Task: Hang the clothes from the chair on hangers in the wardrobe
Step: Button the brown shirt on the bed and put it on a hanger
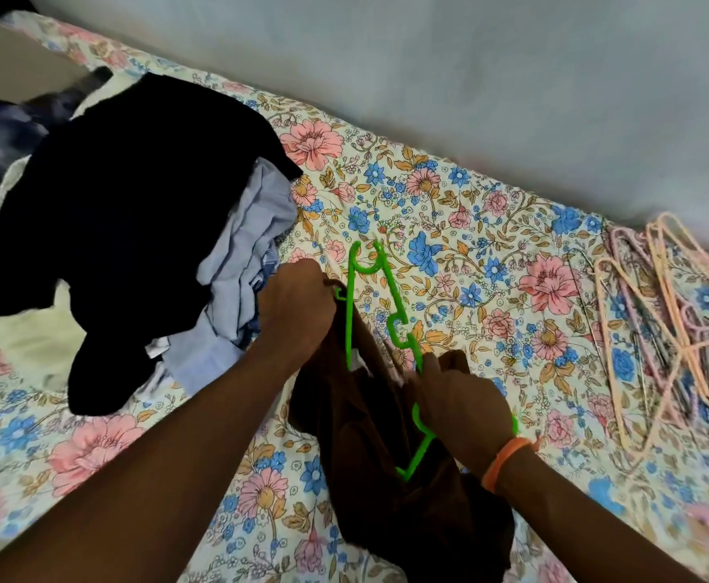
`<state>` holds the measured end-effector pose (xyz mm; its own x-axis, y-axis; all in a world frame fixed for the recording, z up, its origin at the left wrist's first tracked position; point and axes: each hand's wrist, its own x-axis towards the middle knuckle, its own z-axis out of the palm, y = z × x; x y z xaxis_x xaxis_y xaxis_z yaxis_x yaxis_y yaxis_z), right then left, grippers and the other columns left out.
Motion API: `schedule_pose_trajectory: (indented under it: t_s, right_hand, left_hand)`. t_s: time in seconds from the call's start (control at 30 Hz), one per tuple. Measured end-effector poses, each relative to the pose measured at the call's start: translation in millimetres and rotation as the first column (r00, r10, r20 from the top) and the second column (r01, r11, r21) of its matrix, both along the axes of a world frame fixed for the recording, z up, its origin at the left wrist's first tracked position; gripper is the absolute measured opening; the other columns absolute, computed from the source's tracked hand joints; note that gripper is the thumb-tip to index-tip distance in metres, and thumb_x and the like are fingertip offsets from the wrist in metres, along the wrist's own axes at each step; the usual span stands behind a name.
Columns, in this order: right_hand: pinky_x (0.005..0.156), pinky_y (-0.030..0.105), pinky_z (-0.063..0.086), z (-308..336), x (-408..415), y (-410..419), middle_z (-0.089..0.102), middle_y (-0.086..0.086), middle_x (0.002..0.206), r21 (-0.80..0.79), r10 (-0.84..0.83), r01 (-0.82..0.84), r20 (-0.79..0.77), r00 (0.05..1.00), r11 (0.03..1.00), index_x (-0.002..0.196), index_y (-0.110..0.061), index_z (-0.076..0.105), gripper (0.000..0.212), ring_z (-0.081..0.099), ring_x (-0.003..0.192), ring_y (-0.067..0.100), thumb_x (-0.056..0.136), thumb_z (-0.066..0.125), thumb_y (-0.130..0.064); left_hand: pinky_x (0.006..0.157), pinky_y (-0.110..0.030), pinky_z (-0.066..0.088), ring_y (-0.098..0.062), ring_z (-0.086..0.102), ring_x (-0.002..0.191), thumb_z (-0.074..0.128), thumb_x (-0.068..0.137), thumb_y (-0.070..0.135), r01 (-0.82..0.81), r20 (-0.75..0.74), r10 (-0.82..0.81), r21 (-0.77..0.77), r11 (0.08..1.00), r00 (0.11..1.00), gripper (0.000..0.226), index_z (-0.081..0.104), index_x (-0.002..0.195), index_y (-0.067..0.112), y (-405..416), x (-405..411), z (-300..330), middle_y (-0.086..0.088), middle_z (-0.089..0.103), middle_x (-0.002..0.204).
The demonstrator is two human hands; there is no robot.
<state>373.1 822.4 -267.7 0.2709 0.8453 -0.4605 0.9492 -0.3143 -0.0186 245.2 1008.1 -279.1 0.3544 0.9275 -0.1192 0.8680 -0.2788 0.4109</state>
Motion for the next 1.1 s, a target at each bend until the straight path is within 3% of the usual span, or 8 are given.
schedule_pose_trajectory:
  t_s: [0.17, 0.3, 0.57, 0.67, 0.77, 0.83, 0.97, 1.1]
  right_hand:
    - [0.068, 0.035, 0.057, 1, -13, -13, 0.057, -0.004, 0.076, -0.075, 0.015, -0.02, -0.062, 0.998, 0.997, 0.13, -0.015, 0.037, 0.041, 0.068, 0.072, 0.022, 0.106, 0.021, -0.045]
    - [0.06, 0.03, 0.052, -4, -17, -22, 0.046, -0.007, 0.066, -0.068, 0.052, -0.055, -0.049, 0.997, 0.996, 0.132, -0.015, 0.036, 0.048, 0.062, 0.062, 0.018, 0.106, 0.014, -0.049]
    - [0.059, 0.029, 0.046, 1, -15, -23, 0.048, -0.005, 0.067, -0.111, 0.019, -0.026, -0.064, 0.998, 0.993, 0.128, -0.017, 0.038, 0.045, 0.063, 0.067, 0.02, 0.106, 0.014, -0.048]
    - [0.064, 0.028, 0.046, 6, -8, -28, 0.057, -0.004, 0.074, -0.115, -0.006, -0.003, -0.077, 0.997, 0.993, 0.149, -0.016, 0.022, 0.052, 0.063, 0.07, 0.018, 0.107, 0.019, -0.047]
    - [0.086, 0.036, 0.052, 0, -14, -35, 0.055, -0.004, 0.069, 0.04, 0.017, -0.012, -0.131, 0.991, 0.999, 0.146, -0.007, -0.029, 0.083, 0.06, 0.066, 0.014, 0.106, 0.038, -0.035]
    - [0.076, 0.04, 0.056, -15, -18, -38, 0.061, -0.001, 0.069, 0.182, 0.031, 0.009, -0.216, 0.976, 0.983, 0.146, -0.013, -0.035, 0.106, 0.058, 0.058, 0.013, 0.097, 0.058, -0.02]
    - [0.058, 0.018, 0.049, -15, -15, -41, 0.066, 0.001, 0.104, 0.139, -0.009, 0.091, -0.504, 0.864, 0.986, 0.132, -0.042, -0.049, 0.117, 0.053, 0.062, 0.0, 0.096, 0.056, -0.005]
    - [0.05, 0.01, 0.036, -9, -7, -38, 0.057, -0.017, 0.085, 0.228, 0.001, 0.126, -0.486, 0.874, 0.966, 0.144, -0.044, -0.033, 0.107, 0.052, 0.057, -0.011, 0.098, 0.057, -0.011]
  left_hand:
    - [0.056, -0.042, 0.052, -0.033, 0.058, 0.061, 0.057, 0.075, 0.008, 0.175, -0.007, -0.177, -0.109, 0.979, 0.984, 0.012, 0.055, 0.064, 0.004, 6, -3, 10, -0.006, 0.046, 0.057]
    - [0.048, -0.034, 0.055, -0.025, 0.062, 0.047, 0.064, 0.077, 0.006, -0.11, 0.164, 0.22, -0.506, 0.855, 0.962, 0.015, 0.062, 0.069, -0.007, 25, -5, 19, -0.013, 0.06, 0.055]
    - [0.061, -0.031, 0.032, -0.02, 0.043, 0.062, 0.051, 0.091, 0.024, 0.23, -0.017, -0.23, 0.004, 0.973, 0.973, 0.027, 0.041, 0.07, 0.012, 1, 0, 27, 0.001, 0.041, 0.064]
    - [0.061, -0.034, 0.04, -0.024, 0.053, 0.068, 0.051, 0.091, 0.025, 0.334, -0.015, -0.337, -0.096, 0.938, 0.941, 0.022, 0.049, 0.077, 0.008, -2, -8, 10, -0.002, 0.049, 0.067]
    - [0.067, -0.045, 0.048, -0.026, 0.059, 0.072, 0.054, 0.09, 0.019, 0.381, 0.127, -0.36, -0.235, 0.894, 0.924, 0.018, 0.06, 0.082, 0.003, -9, -12, 3, -0.011, 0.06, 0.074]
    - [0.068, -0.049, 0.054, -0.027, 0.064, 0.07, 0.057, 0.091, 0.013, 0.362, 0.204, -0.308, -0.329, 0.872, 0.929, 0.016, 0.063, 0.086, 0.0, -7, -10, 7, -0.014, 0.063, 0.081]
    - [0.056, -0.041, 0.059, -0.03, 0.071, 0.062, 0.062, 0.094, 0.009, 0.331, 0.256, -0.229, -0.488, 0.808, 0.939, 0.01, 0.066, 0.092, 0.0, 8, -7, 16, -0.016, 0.065, 0.084]
    - [0.044, -0.025, 0.053, -0.012, 0.067, 0.053, 0.064, 0.094, 0.009, 0.432, 0.269, -0.342, -0.463, 0.774, 0.9, 0.011, 0.072, 0.095, 0.001, 14, -4, 19, -0.008, 0.066, 0.083]
